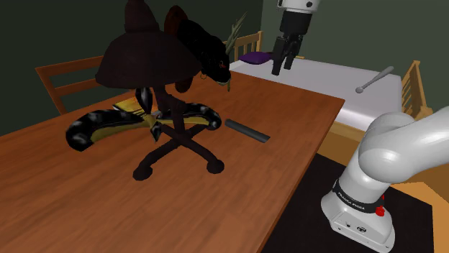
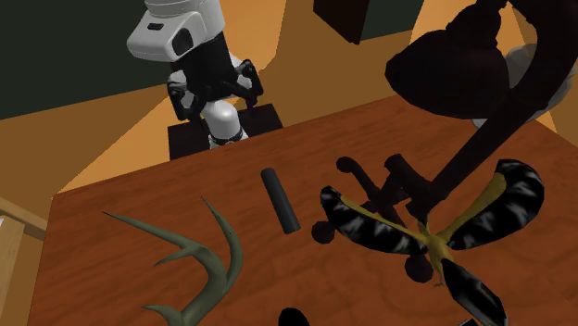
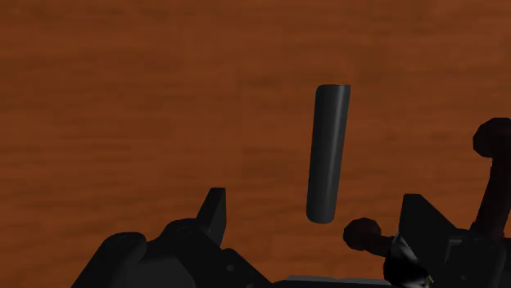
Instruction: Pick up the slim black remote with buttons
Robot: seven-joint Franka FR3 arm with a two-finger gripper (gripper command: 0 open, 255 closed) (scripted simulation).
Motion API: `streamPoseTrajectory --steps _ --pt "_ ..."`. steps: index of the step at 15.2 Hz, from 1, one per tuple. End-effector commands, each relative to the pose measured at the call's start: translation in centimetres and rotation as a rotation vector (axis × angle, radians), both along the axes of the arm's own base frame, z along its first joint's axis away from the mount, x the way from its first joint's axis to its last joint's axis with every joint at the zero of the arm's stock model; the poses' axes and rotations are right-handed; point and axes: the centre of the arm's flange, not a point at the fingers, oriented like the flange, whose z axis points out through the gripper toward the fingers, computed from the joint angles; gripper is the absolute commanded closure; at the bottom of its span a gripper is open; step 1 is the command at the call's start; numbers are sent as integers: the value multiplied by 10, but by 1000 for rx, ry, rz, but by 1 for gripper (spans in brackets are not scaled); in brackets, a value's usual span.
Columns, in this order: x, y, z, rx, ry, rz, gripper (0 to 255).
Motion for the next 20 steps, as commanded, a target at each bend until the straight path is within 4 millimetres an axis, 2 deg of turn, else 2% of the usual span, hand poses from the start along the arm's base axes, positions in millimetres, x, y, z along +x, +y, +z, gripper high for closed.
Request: streamPoseTrajectory --steps 1,16,20 --pt "0 0 0 0 0 0 0" --pt "60 68 -179 9 89 -78 0" --pt "61 69 -197 9 90 -79 0"
